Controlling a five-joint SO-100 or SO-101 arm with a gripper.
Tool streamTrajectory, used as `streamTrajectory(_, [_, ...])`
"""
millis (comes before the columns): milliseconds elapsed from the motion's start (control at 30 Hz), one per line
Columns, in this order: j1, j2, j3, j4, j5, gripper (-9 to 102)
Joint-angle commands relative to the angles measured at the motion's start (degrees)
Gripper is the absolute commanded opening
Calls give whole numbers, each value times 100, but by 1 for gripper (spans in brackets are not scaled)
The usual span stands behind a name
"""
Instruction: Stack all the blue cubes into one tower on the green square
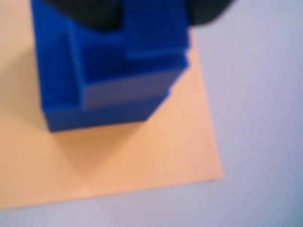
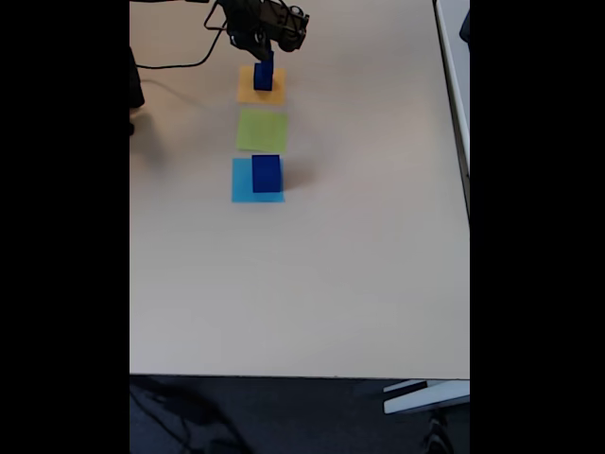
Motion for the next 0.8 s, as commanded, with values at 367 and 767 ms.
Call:
streamTrajectory(367, [-9,255,-79,-149,-44,4])
streamTrajectory(767, [-44,185,-237,-167,-53,13])
